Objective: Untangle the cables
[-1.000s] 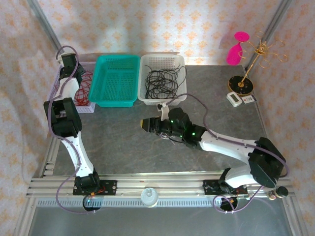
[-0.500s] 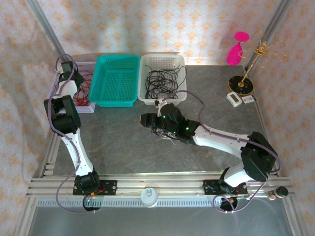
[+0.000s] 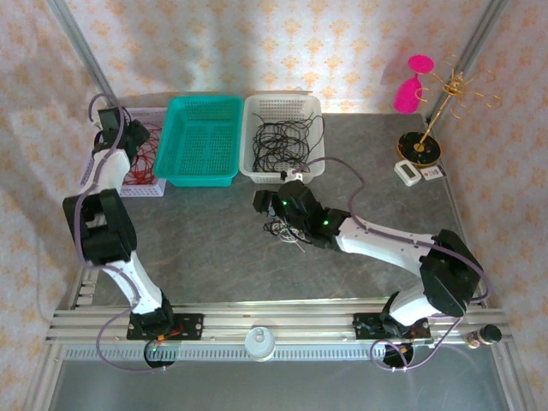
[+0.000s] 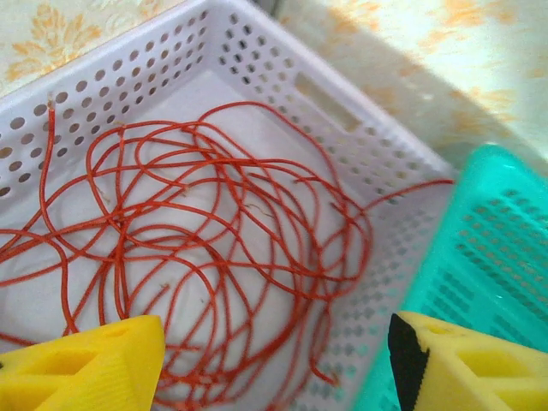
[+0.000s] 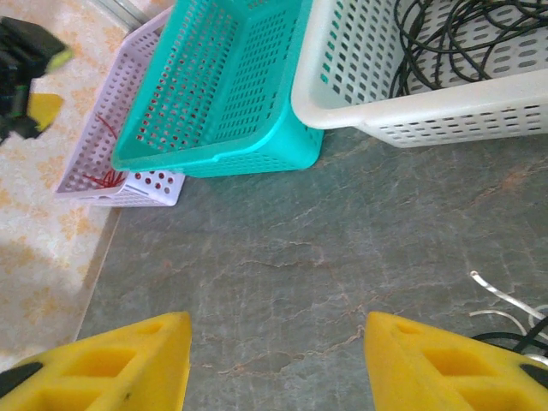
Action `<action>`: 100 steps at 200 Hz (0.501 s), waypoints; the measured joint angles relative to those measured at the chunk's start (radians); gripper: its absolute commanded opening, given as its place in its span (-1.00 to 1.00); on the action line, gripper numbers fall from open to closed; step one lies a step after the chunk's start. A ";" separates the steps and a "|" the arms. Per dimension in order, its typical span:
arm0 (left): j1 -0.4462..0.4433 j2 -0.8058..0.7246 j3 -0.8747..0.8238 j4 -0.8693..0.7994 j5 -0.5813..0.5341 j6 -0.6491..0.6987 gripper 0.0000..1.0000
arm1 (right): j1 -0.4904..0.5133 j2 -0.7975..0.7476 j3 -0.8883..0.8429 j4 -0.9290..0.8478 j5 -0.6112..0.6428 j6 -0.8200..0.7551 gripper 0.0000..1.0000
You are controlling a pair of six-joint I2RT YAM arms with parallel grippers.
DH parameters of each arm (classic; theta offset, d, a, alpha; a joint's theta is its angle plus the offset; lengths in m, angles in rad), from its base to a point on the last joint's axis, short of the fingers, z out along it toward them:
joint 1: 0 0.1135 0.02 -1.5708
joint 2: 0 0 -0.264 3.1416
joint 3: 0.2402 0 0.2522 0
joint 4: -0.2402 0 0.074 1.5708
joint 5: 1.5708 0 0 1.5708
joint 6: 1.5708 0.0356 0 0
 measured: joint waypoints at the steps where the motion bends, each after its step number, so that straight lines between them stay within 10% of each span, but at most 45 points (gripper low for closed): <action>1: -0.004 -0.010 -0.008 0.001 0.001 -0.002 0.41 | 0.000 0.000 0.000 -0.001 0.002 0.000 0.12; 100: -0.388 -0.425 -0.484 0.125 0.000 -0.036 0.37 | 0.000 0.009 0.152 -0.133 0.063 -0.053 0.12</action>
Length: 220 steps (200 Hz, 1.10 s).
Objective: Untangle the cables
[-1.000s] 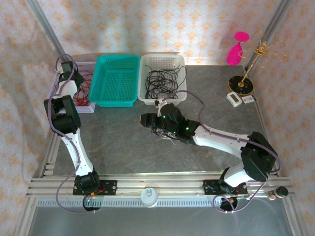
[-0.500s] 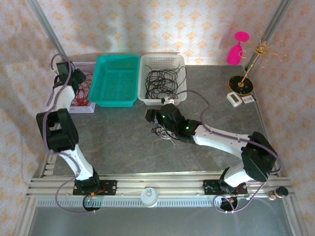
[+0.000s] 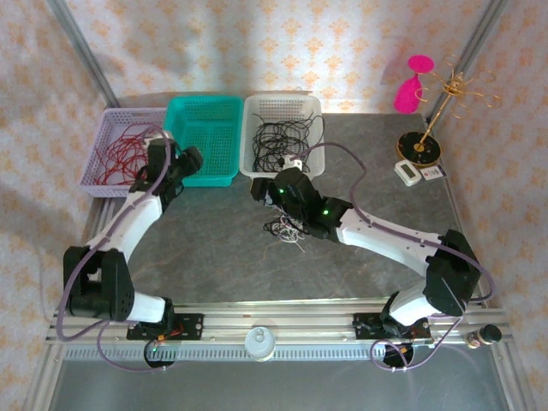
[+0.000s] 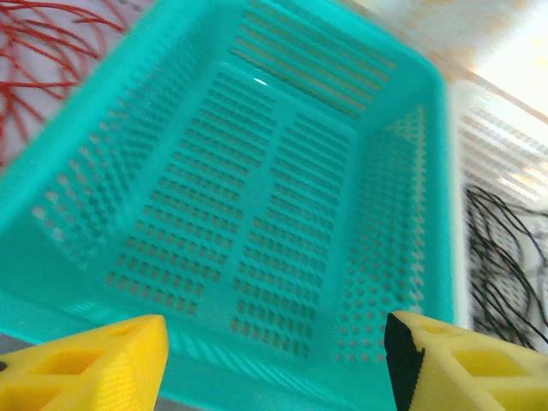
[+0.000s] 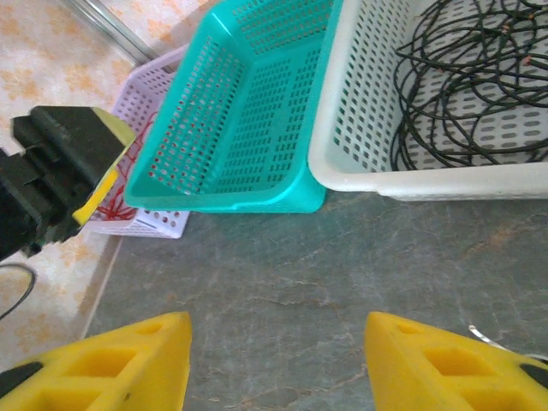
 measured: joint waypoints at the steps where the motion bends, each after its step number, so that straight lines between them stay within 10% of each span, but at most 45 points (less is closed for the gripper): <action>1: -0.008 -0.005 -0.005 0.002 -0.002 0.000 0.37 | 0.000 0.001 0.000 -0.002 0.001 0.000 0.12; 98: -0.505 -0.233 -0.212 0.007 -0.024 0.005 0.30 | 0.000 0.002 -0.002 -0.122 0.092 -0.001 0.13; 220: -0.539 -0.315 -0.483 -0.035 0.179 -0.011 0.19 | -0.016 -0.145 -0.208 -0.254 0.043 -0.020 0.10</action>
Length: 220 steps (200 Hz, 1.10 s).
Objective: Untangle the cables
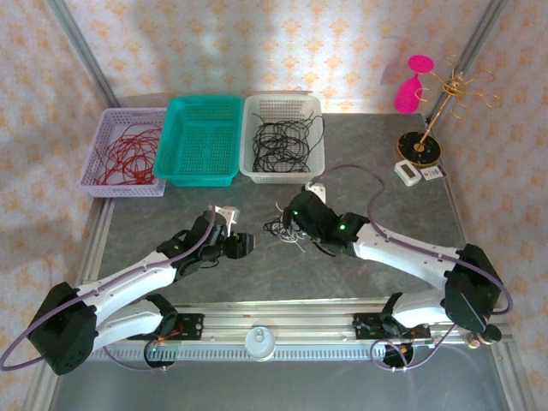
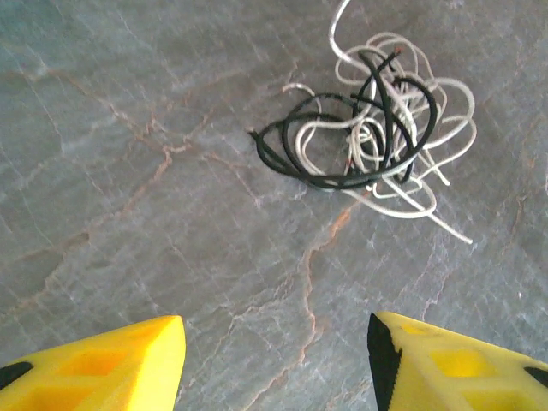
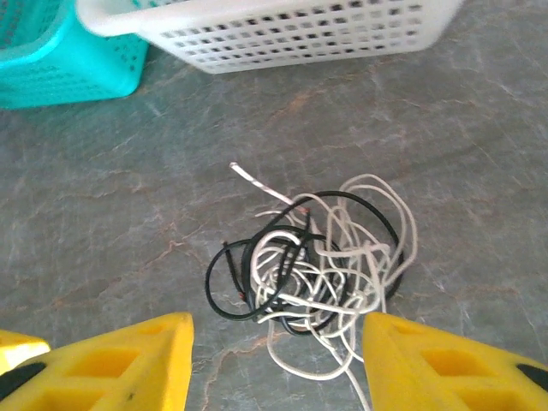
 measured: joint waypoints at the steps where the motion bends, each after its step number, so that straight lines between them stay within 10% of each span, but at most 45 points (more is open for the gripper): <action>1: 0.000 0.000 -0.001 0.000 0.001 0.000 0.19 | 0.000 0.001 0.001 0.001 -0.002 -0.003 0.10; 110: 0.000 0.000 -0.006 0.024 -0.039 -0.073 0.19 | -0.066 0.415 0.141 0.215 -0.060 -0.382 0.04; 220: 0.000 -0.064 0.010 -0.023 -0.090 -0.095 0.05 | -0.076 0.489 0.196 0.279 -0.111 -0.512 -1.00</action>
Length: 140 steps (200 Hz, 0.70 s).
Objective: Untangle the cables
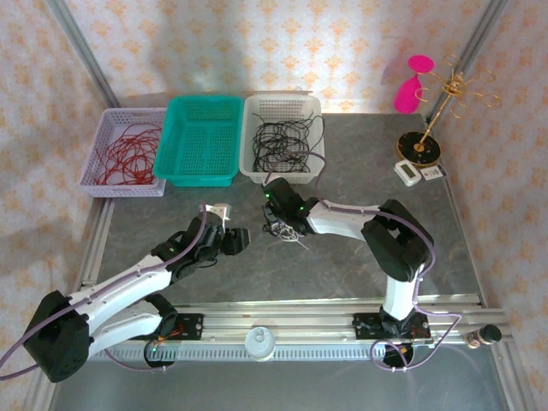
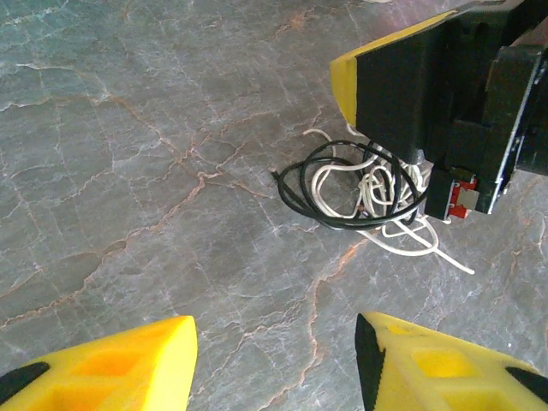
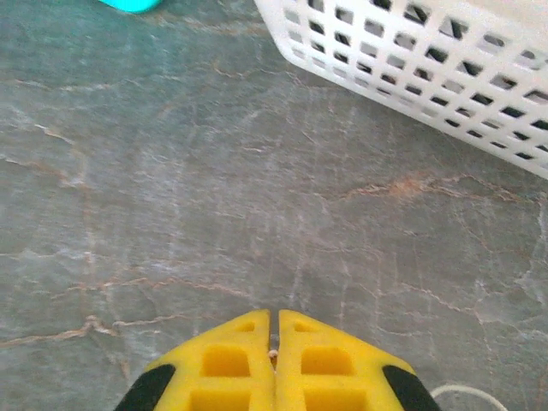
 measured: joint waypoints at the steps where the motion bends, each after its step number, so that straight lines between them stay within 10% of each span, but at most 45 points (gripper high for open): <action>1: 0.000 0.000 0.000 0.000 0.001 0.000 0.05 | 0.000 -0.001 0.000 0.000 0.000 0.000 -1.00; 101: -0.002 -0.050 -0.030 0.499 0.220 0.065 0.47 | 0.005 -0.427 0.074 -0.088 -0.117 0.111 -1.00; 140: -0.002 -0.016 -0.045 0.754 0.242 0.076 0.30 | 0.018 -0.440 0.171 -0.158 -0.232 0.150 -1.00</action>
